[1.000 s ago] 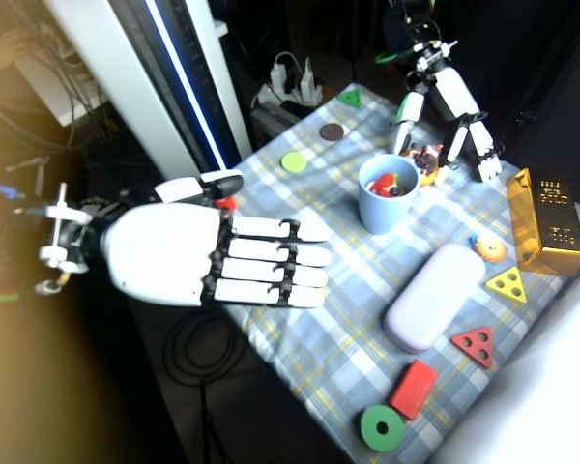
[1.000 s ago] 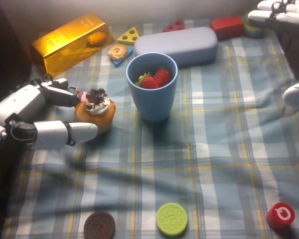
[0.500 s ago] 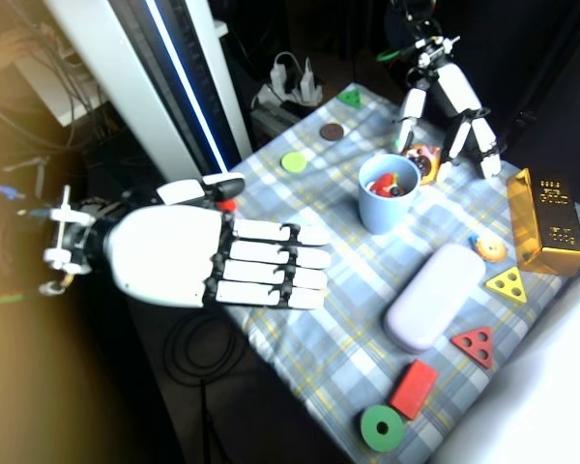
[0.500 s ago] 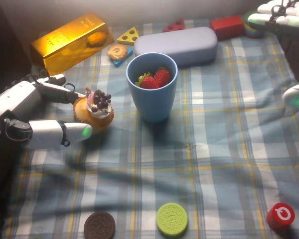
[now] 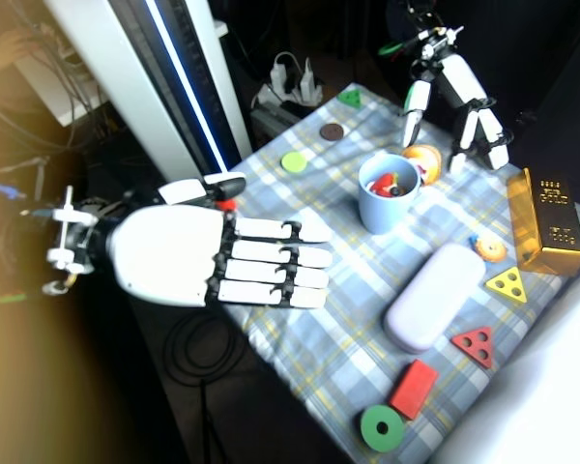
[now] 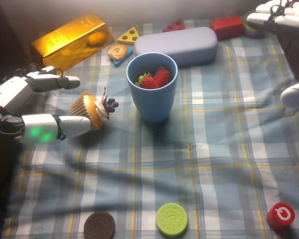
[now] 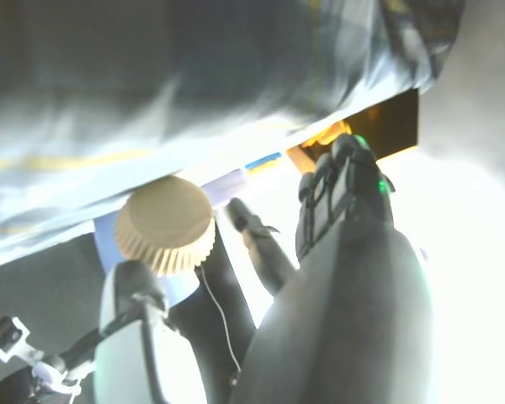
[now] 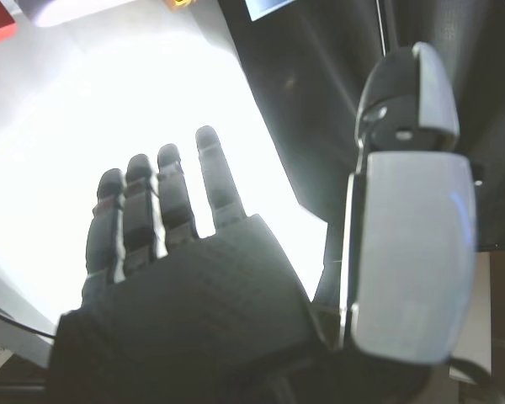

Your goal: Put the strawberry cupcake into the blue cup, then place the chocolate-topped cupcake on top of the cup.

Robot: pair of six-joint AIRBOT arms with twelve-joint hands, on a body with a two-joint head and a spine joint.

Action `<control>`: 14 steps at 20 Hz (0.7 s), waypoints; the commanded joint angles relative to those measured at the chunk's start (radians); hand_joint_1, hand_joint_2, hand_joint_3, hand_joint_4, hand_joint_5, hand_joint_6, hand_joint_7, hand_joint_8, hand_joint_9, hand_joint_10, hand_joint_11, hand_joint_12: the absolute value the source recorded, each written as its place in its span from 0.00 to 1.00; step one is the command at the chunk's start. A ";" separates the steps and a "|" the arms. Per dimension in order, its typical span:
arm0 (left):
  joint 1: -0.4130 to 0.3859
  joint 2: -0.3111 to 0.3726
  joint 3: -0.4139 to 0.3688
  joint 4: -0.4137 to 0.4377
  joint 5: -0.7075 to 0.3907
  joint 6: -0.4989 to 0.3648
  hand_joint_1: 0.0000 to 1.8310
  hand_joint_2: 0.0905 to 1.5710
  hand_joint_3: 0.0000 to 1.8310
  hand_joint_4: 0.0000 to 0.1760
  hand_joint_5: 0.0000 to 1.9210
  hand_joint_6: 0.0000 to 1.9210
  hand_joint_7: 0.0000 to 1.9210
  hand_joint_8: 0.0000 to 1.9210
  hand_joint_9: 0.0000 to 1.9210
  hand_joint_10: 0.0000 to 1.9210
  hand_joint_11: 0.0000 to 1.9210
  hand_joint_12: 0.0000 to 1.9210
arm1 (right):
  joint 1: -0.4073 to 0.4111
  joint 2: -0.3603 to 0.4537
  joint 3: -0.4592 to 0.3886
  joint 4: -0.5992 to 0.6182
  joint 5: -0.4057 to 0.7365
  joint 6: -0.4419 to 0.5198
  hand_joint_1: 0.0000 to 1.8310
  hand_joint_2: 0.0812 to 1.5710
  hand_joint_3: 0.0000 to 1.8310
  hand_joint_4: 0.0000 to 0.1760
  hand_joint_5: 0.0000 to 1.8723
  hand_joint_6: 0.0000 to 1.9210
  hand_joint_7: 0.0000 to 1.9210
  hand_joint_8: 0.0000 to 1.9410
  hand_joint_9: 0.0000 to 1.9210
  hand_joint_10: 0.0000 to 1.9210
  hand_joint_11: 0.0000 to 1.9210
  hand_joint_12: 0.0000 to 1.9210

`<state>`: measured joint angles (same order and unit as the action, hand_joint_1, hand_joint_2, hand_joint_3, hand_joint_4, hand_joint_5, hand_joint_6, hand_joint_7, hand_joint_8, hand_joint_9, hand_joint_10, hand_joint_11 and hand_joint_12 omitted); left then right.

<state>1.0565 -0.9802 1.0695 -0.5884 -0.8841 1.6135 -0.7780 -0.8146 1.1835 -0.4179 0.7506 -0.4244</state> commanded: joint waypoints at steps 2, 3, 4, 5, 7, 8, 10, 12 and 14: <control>-0.002 0.008 -0.001 0.016 -0.112 -0.010 0.38 0.44 0.00 1.00 0.18 0.00 0.03 0.00 0.00 0.00 0.00 0.01 | 0.002 -0.002 0.003 0.047 0.103 0.002 0.00 0.56 0.00 0.27 0.00 0.00 0.00 0.00 0.00 0.00 0.00 0.00; -0.002 0.008 -0.002 0.016 -0.112 -0.010 0.39 0.42 0.00 0.98 0.15 0.00 0.02 0.00 0.00 0.00 0.00 0.00 | 0.000 -0.004 0.005 0.049 0.103 0.002 0.00 0.56 0.00 0.34 0.00 0.00 0.00 0.00 0.00 0.00 0.00 0.00; -0.002 0.008 -0.002 0.016 -0.112 -0.010 0.39 0.42 0.00 0.98 0.15 0.00 0.02 0.00 0.00 0.00 0.00 0.00 | 0.000 -0.004 0.005 0.050 0.103 0.002 0.00 0.56 0.00 0.34 0.00 0.00 0.00 0.00 0.00 0.00 0.00 0.00; -0.002 0.008 -0.003 0.016 -0.111 -0.010 0.42 0.39 0.00 1.00 0.14 0.00 0.01 0.00 0.00 0.00 0.00 0.00 | 0.000 -0.005 0.006 0.051 0.103 0.002 0.00 0.57 0.00 0.29 0.00 0.00 0.00 0.00 0.00 0.00 0.00 0.00; -0.004 0.005 -0.003 0.023 -0.105 -0.010 0.40 0.39 0.00 1.00 0.14 0.00 0.00 0.00 0.00 0.00 0.00 0.00 | 0.000 -0.005 0.006 0.051 0.103 0.002 0.00 0.56 0.00 0.24 0.00 0.00 0.00 0.00 0.00 0.00 0.00 0.00; -0.005 0.001 -0.002 0.027 -0.097 -0.010 0.40 0.39 0.00 1.00 0.14 0.00 0.00 0.00 0.00 0.00 0.00 0.00 | 0.000 -0.005 0.006 0.051 0.103 0.002 0.00 0.56 0.00 0.24 0.00 0.00 0.00 0.00 0.00 0.00 0.00 0.00; -0.007 -0.009 0.003 0.033 -0.087 -0.010 0.38 0.39 0.00 1.00 0.16 0.01 0.01 0.00 0.00 0.00 0.01 0.01 | 0.000 -0.005 0.006 0.051 0.103 0.002 0.00 0.56 0.00 0.21 0.00 0.00 0.00 0.00 0.00 0.00 0.00 0.00; -0.011 -0.026 0.012 0.036 -0.077 -0.010 0.37 0.38 0.00 1.00 0.20 0.01 0.03 0.00 0.01 0.00 0.02 0.01 | -0.001 -0.006 0.006 0.052 0.103 0.002 0.00 0.56 0.00 0.23 0.00 0.00 0.00 0.00 0.00 0.00 0.00 0.00; -0.014 -0.042 0.020 0.040 -0.065 -0.010 0.38 0.38 0.00 1.00 0.21 0.01 0.03 0.00 0.01 0.00 0.02 0.01 | -0.002 -0.006 0.006 0.052 0.103 0.002 0.00 0.56 0.00 0.24 0.00 0.00 0.00 0.00 0.00 0.00 0.00 0.00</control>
<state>1.0531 -1.0245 1.0843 -0.5640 -0.8467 1.6142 -0.7887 -0.8188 1.1847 -0.4110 0.7506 -0.4244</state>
